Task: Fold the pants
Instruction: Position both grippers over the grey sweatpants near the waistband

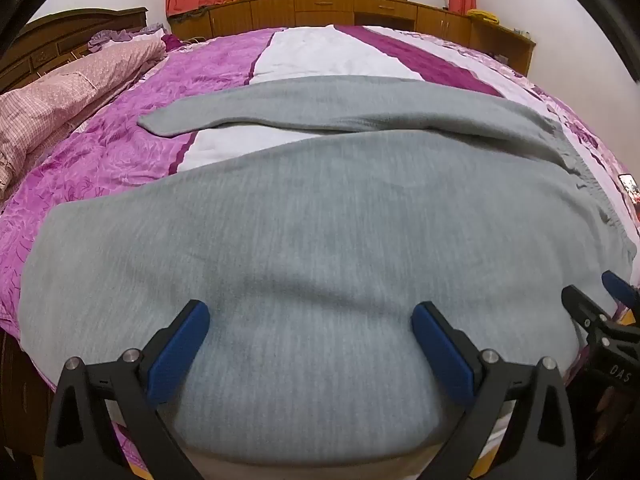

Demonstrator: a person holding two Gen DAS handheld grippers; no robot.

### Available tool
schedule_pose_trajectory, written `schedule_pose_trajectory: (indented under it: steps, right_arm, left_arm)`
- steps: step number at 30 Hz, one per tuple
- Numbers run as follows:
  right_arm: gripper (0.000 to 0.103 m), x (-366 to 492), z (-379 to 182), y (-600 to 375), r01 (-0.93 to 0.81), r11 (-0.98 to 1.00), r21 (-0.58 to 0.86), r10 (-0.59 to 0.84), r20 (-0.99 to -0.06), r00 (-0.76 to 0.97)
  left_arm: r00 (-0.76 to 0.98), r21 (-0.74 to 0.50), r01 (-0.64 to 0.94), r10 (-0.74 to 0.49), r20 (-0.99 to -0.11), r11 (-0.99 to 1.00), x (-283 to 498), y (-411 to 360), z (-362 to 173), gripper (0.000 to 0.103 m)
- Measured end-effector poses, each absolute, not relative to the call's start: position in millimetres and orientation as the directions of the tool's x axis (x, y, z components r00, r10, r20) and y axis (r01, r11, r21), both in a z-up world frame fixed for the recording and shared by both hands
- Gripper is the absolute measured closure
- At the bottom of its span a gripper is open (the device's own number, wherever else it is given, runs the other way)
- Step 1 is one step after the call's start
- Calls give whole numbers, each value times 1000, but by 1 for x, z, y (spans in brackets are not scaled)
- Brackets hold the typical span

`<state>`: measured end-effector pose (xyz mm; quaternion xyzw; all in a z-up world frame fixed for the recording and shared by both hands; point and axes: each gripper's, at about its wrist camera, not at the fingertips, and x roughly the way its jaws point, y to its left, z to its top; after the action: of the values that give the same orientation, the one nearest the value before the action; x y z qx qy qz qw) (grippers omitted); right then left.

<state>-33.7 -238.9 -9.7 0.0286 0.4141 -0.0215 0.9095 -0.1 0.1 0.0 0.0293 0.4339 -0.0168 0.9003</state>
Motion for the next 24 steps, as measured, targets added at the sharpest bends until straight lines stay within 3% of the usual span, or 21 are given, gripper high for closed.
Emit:
schedule_pose_trajectory:
  steps: [24]
  right_arm:
    - [3,-35,-9,-243,59,997,57,4,-748,663]
  left_arm:
    - [587,56,61,10,-809,997,-3,-3,6,0]
